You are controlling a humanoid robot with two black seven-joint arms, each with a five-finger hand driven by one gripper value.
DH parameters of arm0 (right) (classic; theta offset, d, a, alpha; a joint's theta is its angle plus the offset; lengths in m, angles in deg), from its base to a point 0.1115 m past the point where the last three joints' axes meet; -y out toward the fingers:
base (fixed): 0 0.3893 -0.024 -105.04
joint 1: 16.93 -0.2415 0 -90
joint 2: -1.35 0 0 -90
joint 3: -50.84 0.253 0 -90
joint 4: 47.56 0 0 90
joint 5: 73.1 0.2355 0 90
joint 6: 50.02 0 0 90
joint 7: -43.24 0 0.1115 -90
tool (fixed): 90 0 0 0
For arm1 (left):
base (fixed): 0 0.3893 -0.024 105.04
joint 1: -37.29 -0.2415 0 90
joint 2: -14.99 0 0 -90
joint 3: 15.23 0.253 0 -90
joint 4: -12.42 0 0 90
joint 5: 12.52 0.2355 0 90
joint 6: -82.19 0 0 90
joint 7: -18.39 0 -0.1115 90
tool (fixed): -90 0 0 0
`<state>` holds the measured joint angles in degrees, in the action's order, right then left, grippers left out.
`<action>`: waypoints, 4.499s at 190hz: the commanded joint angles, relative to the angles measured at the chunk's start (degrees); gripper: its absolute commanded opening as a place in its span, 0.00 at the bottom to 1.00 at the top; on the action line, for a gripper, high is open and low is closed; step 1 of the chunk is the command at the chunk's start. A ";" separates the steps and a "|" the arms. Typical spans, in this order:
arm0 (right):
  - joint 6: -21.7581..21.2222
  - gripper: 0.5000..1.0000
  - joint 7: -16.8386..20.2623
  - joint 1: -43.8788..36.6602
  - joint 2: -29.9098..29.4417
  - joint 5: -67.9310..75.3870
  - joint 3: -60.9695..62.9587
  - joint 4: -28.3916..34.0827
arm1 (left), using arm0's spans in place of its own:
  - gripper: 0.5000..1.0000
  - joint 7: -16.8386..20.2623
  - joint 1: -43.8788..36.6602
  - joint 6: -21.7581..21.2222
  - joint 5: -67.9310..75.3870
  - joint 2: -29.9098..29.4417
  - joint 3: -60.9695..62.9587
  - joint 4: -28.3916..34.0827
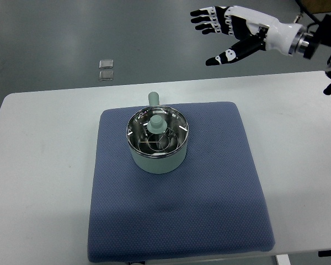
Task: Open lid and place right of pot
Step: 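Move the right hand over the pot toward the lid knob, then lower the right hand and close its fingers around the green lid knob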
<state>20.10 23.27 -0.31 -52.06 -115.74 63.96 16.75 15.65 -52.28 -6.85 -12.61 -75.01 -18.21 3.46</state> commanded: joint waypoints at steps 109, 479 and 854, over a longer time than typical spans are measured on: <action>13.02 0.74 3.00 -26.02 -22.09 -19.58 -35.44 1.69 | 1.00 0.01 0.01 0.00 0.00 0.00 0.00 -0.01; 20.76 0.36 5.29 -19.69 -23.23 -27.93 -40.27 0.11 | 1.00 0.01 0.01 0.00 0.00 0.00 0.00 -0.01; 20.49 0.37 5.46 -18.20 -24.29 -27.32 -39.83 -0.06 | 1.00 0.01 0.01 0.00 0.00 0.00 0.00 -0.01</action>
<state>40.63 28.74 -18.86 -76.35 -143.06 24.04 16.68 15.66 -52.27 -6.85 -12.60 -75.01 -18.21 3.46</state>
